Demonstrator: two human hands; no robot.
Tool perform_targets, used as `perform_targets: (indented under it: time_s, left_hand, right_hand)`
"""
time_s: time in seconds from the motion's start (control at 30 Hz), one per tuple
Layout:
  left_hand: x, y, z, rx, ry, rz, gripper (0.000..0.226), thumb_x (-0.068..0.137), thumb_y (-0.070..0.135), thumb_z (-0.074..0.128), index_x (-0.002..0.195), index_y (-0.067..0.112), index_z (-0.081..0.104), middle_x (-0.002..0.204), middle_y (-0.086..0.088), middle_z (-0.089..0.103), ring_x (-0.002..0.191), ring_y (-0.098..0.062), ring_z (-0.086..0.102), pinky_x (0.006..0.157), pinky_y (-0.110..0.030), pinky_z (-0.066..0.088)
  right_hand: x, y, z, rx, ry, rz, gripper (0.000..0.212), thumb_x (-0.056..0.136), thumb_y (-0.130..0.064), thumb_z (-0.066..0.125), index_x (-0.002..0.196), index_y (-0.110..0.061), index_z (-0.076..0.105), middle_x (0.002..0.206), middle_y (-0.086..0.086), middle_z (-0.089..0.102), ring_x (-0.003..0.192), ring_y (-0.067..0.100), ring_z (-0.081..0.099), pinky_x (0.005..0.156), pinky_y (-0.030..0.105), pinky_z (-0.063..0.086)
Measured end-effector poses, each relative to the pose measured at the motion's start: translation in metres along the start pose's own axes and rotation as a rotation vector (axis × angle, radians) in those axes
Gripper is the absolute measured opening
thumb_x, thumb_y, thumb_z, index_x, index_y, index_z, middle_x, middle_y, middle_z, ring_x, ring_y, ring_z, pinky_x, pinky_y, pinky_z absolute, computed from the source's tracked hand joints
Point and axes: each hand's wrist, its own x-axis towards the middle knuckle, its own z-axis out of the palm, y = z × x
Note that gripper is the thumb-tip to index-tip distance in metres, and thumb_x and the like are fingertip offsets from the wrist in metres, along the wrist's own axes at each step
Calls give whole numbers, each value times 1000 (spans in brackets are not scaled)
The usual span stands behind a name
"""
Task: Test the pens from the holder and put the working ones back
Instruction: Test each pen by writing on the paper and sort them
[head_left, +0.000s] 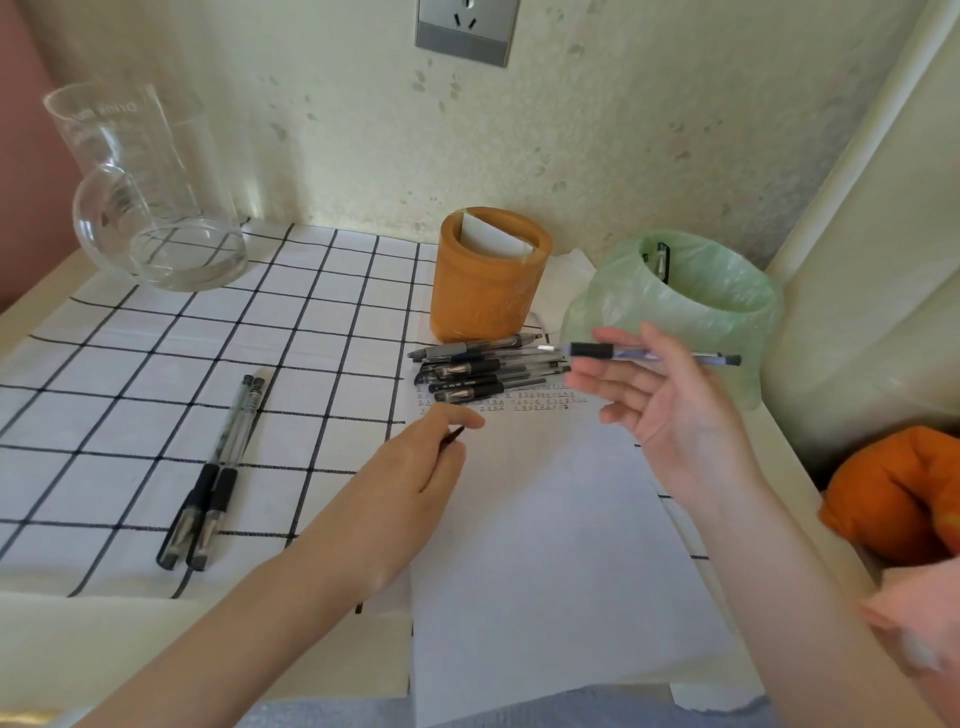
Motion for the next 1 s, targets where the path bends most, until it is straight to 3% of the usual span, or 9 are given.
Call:
perform_targets:
  time_s: [0.07,0.13,0.23,0.3,0.43,0.6,0.7,0.83,1.0]
  left_hand:
    - [0,-3,2,72,-33,13,28,99,21,32,121,32,45,77,17,44,69,4,46,62,-9,35]
    - [0,-7,4,141,-81,26,28,99,20,35,122,33,44,82,19,47,78,5,47,68,-7,36]
    - [2,-13,6,267,-120,69,27,97,22,40,121,34,45,85,20,50,83,-1,50,73,-11,37]
    - [2,-16,6,294,-123,66,25,97,23,41,118,35,48,84,21,48,83,-1,49,72,-10,37]
    - [3,-17,6,298,-130,82,25,97,24,42,118,35,49,83,21,47,79,1,47,72,-10,36]
    - [4,-18,6,290,-98,89,26,97,25,42,119,35,49,95,19,48,83,0,44,71,-5,34]
    - [4,-18,6,300,-102,91,26,97,25,42,120,35,49,98,18,49,85,-1,44,72,-4,33]
    - [4,-19,7,304,-107,89,26,97,25,42,120,35,49,99,18,49,86,-1,45,72,-4,33]
    - [4,-19,7,316,-103,100,25,97,26,42,119,36,50,95,20,48,83,1,44,72,-4,33]
  right_hand:
    - [6,1,-6,-8,18,-3,23,86,-29,57,94,-9,66,84,8,74,83,23,72,51,21,51]
    - [13,6,-9,-53,51,-11,17,76,-24,67,85,-10,62,67,0,68,68,18,66,48,21,47]
    - [27,21,-11,-162,127,-52,18,83,-10,68,75,-12,52,47,-6,47,46,14,48,41,24,34]
    - [34,29,-14,-250,170,-87,12,87,-8,64,78,-10,56,46,-2,49,41,16,51,38,24,30]
    - [42,43,-15,-351,185,-112,18,90,-18,62,79,-5,67,53,6,64,45,16,61,34,18,28]
    - [49,62,-15,-449,345,-221,39,82,-21,72,60,7,57,48,12,49,44,17,40,46,21,33]
    - [51,67,-16,-462,399,-292,40,85,-16,69,55,4,53,56,25,51,56,18,44,52,22,34]
    - [55,72,-22,-467,431,-282,35,88,-9,60,60,11,52,41,-10,47,46,6,41,51,20,32]
    - [56,74,-22,-528,421,-325,33,84,-4,58,59,11,44,55,12,38,57,19,33,53,27,29]
